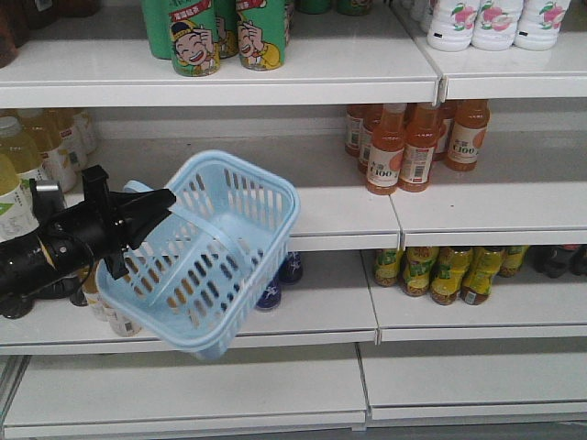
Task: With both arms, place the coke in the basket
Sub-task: 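Lift the basket off the shelf with the left gripper and pull it back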
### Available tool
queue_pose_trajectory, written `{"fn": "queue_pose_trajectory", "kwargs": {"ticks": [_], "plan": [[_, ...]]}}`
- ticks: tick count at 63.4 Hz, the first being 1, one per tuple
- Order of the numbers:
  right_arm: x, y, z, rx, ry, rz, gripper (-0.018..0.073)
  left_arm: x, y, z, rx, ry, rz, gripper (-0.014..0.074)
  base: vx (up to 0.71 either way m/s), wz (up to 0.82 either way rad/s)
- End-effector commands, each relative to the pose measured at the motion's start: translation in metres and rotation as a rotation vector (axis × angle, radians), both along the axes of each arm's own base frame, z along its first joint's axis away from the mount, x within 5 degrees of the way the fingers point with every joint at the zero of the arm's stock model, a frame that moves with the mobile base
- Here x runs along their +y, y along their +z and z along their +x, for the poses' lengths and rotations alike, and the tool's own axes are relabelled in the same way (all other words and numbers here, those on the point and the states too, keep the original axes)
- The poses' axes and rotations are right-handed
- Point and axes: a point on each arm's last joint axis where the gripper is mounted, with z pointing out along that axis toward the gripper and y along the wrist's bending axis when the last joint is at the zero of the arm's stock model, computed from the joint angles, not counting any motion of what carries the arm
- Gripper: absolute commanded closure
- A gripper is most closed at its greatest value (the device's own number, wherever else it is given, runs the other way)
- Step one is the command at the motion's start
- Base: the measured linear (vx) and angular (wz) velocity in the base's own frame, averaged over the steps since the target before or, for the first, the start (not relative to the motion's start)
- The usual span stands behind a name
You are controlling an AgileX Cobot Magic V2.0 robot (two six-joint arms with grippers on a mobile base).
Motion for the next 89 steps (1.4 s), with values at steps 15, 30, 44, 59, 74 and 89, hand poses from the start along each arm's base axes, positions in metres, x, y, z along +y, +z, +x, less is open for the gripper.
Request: {"fn": "queue_pose_trajectory", "kwargs": {"ticks": [15,30,44,59,74,89], "plan": [[-0.001,0.002,0.0,-0.072,-0.011,-0.009,0.0564,-0.041,0.094,-0.066,-0.292,-0.429,-0.025,0.0603,0.0,0.0],[-0.001,0.002,0.0,-0.072,-0.011,-0.009,0.0564,-0.068,0.135,-0.111,-0.459,-0.571,0.004,0.0604,0.0,0.0],[-0.001,0.002,0.0,-0.072,-0.011,-0.009,0.0564,-0.084,0.158,-0.146,-0.563,-0.669,-0.011,0.0604,0.0,0.0],[-0.001,0.002,0.0,-0.072,-0.011,-0.009,0.0564,-0.094,0.152,-0.162,-0.551,-0.736,-0.018,0.0604,0.0,0.0],[-0.001,0.002,0.0,-0.072,-0.011,-0.009,0.0564,-0.09,0.114,-0.172,-0.438,-0.732,-0.013,0.0604,0.0,0.0],[-0.001,0.002,0.0,-0.071,-0.01,-0.009,0.0564,-0.089,0.106,-0.175,-0.42,-0.716,-0.025,0.0604,0.0,0.0]]}}
